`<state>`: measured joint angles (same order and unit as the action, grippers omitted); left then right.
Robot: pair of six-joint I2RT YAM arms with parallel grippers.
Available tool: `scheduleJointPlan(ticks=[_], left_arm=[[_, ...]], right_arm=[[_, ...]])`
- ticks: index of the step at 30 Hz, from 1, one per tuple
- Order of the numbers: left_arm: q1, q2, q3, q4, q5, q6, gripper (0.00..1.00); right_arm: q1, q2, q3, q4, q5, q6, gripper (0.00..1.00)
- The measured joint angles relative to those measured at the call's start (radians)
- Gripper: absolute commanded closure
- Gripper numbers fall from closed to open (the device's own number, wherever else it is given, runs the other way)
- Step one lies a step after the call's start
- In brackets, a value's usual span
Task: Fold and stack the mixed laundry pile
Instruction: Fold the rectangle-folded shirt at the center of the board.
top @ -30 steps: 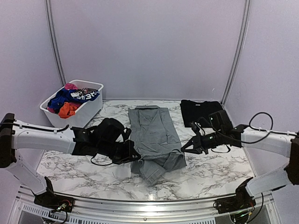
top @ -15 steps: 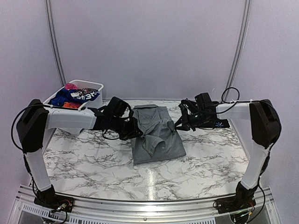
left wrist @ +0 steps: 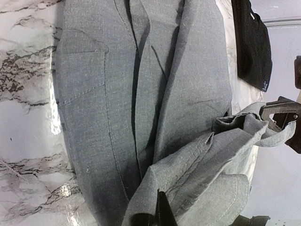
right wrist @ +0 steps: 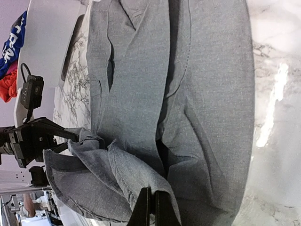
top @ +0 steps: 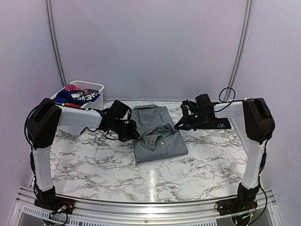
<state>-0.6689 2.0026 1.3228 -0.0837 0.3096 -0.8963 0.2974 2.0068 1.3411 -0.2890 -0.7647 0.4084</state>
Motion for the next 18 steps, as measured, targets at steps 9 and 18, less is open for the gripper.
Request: scheduleJointPlan(ticks=[9,18], left_arm=[[0.011,0.016,0.028,-0.001,-0.031,-0.005,0.78],[0.047,0.010,0.021,0.035,-0.084,-0.037,0.22]], right_arm=[[-0.008,0.049,0.064,0.017,0.006,-0.003,0.88],[-0.056,0.074,0.153,-0.046,0.013,-0.032,0.40]])
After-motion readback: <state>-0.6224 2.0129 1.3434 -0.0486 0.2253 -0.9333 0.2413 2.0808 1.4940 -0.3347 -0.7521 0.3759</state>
